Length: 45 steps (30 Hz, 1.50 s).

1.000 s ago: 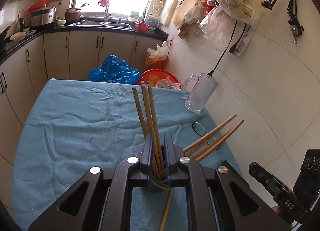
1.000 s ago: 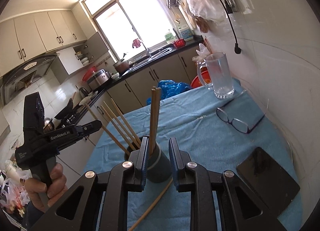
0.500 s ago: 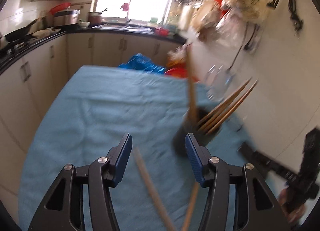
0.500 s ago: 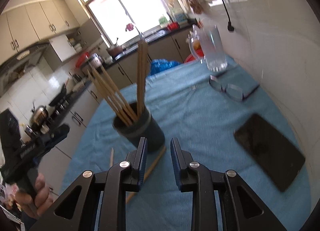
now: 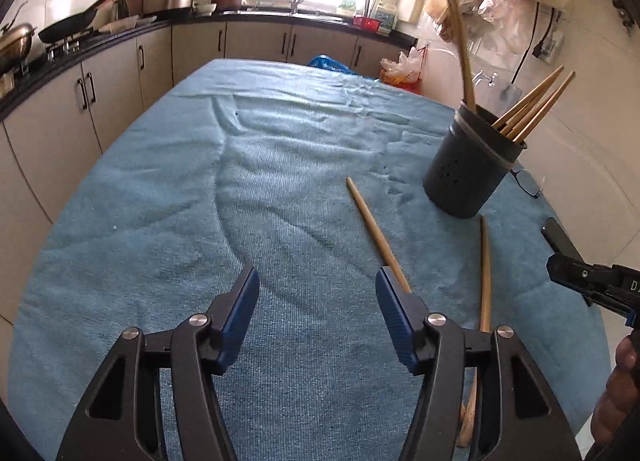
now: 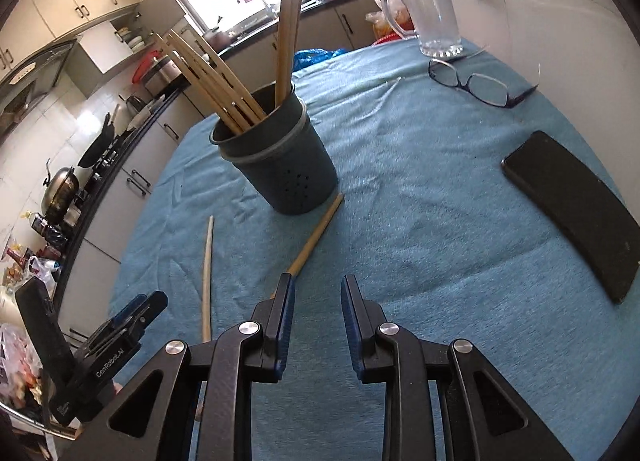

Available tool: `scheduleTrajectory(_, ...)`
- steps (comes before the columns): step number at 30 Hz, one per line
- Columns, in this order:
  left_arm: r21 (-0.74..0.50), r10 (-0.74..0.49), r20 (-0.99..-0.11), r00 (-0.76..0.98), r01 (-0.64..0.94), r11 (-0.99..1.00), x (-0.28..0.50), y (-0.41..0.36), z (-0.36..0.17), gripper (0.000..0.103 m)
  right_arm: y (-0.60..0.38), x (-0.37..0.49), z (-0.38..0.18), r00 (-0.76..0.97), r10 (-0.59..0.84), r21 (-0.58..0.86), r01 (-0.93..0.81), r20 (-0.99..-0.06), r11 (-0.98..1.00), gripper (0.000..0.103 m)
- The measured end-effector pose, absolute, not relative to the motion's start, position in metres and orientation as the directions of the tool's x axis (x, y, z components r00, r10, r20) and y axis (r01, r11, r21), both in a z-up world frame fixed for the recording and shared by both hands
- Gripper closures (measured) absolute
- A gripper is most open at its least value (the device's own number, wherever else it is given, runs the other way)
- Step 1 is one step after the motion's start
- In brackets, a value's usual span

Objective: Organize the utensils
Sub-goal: 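Move both open grippers down to the last loose chopsticks on the towel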

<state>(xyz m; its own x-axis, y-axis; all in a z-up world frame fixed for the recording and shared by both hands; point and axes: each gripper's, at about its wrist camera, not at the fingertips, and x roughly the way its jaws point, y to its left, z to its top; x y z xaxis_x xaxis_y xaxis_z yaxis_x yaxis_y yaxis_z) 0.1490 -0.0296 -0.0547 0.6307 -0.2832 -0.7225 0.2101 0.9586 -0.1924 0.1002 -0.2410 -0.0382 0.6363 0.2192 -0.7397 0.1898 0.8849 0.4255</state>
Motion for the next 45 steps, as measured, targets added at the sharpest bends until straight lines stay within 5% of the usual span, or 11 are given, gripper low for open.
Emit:
scheduleTrajectory(10, -0.296, -0.349, -0.717, 0.604, 0.19, 0.936, 0.154, -0.014, -0.059, 0.044, -0.206, 0.139, -0.055, 0.522, 0.271, 0.432, 0.216, -0.809, 0.875, 0.077)
scheduleTrajectory(20, -0.329, -0.376, -0.729, 0.572, 0.188, 0.925, 0.16, -0.015, -0.063, 0.044, -0.168, 0.152, -0.068, 0.431, 0.204, 0.289, 0.142, -0.879, 0.947, 0.077)
scheduleTrajectory(30, -0.335, -0.384, -0.73, 0.565, 0.194, 0.922, 0.161, -0.015, -0.064, 0.044, -0.238, 0.113, -0.062, 0.401, 0.063, 0.154, 0.198, -0.914, 0.968, 0.077)
scheduleTrajectory(45, -0.337, -0.393, -0.731, 0.558, 0.205, 0.919, 0.162, -0.017, -0.065, 0.043, -0.291, 0.133, -0.06, 0.429, 0.018, 0.181, 0.341, -0.903, 0.923, 0.077)
